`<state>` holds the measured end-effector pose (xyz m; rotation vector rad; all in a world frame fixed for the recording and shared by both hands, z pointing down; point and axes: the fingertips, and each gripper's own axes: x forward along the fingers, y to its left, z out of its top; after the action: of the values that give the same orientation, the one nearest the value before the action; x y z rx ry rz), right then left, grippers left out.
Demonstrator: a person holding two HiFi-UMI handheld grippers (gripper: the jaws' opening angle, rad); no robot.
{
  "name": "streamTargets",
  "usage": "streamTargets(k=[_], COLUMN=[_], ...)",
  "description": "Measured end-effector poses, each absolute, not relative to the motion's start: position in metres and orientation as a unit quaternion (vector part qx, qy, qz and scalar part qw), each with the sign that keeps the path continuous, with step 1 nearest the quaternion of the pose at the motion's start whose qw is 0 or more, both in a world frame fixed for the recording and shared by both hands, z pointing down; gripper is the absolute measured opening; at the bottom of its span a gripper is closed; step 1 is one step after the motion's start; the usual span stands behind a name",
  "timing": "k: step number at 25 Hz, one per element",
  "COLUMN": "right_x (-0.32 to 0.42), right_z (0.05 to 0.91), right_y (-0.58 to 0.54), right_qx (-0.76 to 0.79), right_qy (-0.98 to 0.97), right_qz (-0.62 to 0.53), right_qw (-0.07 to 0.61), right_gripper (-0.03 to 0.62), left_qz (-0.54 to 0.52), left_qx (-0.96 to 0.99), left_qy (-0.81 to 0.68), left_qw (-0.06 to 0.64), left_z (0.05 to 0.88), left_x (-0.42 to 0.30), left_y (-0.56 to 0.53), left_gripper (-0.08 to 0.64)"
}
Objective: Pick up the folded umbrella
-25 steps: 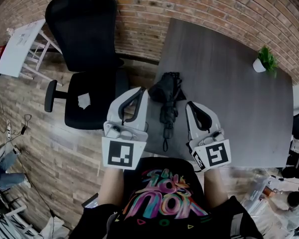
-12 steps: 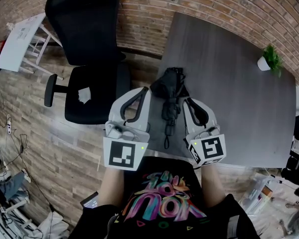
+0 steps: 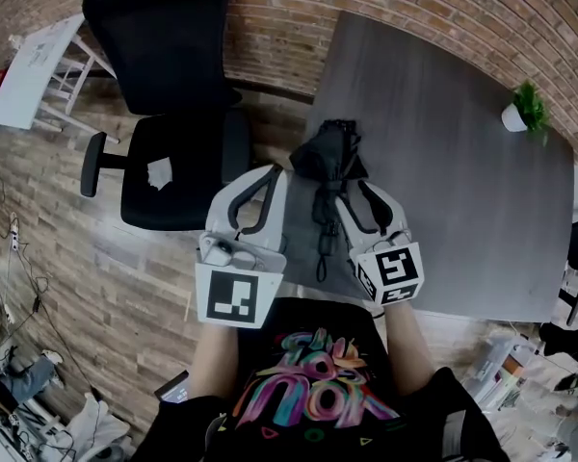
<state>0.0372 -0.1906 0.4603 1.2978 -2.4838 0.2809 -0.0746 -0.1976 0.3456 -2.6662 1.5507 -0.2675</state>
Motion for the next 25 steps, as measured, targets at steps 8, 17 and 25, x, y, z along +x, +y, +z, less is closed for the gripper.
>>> streamTargets(k=[8, 17, 25], right_x=[0.030, 0.025, 0.029], right_z=[0.500, 0.550, 0.583], right_y=[-0.204, -0.228, -0.247], right_qx=[0.446, 0.448, 0.474], right_qy=[-0.867, -0.850, -0.817], right_qz=[0.133, 0.181, 0.184], right_qw=[0.179, 0.211, 0.270], right_gripper=[0.292, 0.316, 0.329], left_qz=[-0.094, -0.100, -0.108], left_qx=[-0.854, -0.844, -0.835], left_qy=[0.512, 0.526, 0.539], left_qw=[0.017, 0.014, 0.003], left_z=[0.358, 0.368, 0.374], left_x=[-0.085, -0.098, -0.115], left_y=[-0.198, -0.196, -0.197], left_gripper=[0.000, 0.002, 0.000])
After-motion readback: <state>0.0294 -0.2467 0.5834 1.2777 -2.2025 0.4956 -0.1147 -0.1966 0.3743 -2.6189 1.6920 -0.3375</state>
